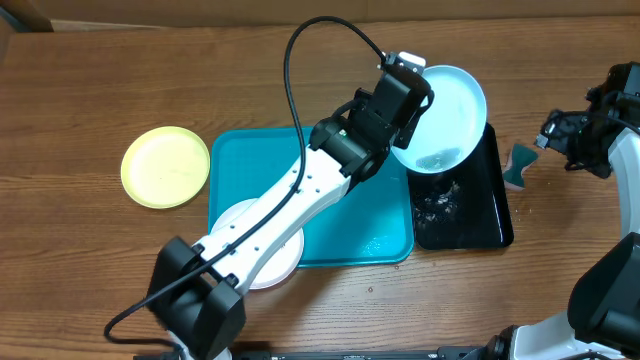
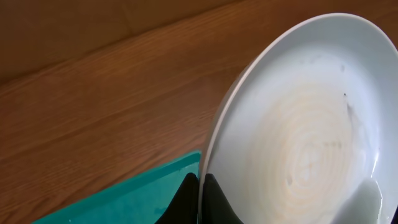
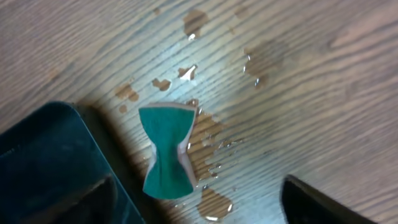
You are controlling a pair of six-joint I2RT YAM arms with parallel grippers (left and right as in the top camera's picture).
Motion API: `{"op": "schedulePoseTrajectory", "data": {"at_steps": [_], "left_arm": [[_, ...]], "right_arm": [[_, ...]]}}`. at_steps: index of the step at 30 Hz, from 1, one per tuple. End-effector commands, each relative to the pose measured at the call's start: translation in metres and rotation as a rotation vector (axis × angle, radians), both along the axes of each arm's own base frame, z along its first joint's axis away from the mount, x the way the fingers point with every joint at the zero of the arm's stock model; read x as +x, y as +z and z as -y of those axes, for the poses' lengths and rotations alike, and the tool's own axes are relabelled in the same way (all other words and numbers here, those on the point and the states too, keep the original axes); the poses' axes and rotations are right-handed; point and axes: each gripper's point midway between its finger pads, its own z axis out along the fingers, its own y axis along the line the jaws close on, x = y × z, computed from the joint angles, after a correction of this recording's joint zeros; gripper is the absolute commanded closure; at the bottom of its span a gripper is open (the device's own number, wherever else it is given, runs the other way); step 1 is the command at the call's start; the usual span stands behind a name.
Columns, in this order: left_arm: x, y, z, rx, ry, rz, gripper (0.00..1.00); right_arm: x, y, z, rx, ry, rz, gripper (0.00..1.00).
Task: Clean dirty plates on tray and stack at the side
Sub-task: 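Lift the white plate with the left gripper and tilt it over the black tray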
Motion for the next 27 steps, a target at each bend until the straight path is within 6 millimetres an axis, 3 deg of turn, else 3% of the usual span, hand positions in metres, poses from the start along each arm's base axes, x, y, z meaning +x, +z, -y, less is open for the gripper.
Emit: {"op": "schedulePoseTrajectory", "data": {"at_steps": [1,6,11,21,27], "left_arm": [[0.011,-0.015,0.007,0.038,-0.001,0.009,0.96],[0.021,-0.023,0.017,0.018,-0.005,0.033,0.96],[0.026,-0.018,0.025,0.083,-0.083,0.097,0.96],[0.028,-0.002,0.037,0.219,-0.204,0.234,0.96],[0.021,0.004,0.046,0.286,-0.216,0.286,0.96]], "right_arm": [[0.004,0.002,-0.009,0.049,0.013,0.015,0.18],[0.000,-0.026,-0.024,0.137,0.037,-0.021,0.18],[-0.004,-0.054,-0.028,0.170,0.039,-0.072,0.23],[-0.005,-0.088,-0.030,0.171,0.043,-0.055,0.29],[-0.003,-0.097,-0.036,0.197,0.052,-0.022,0.36]]}}
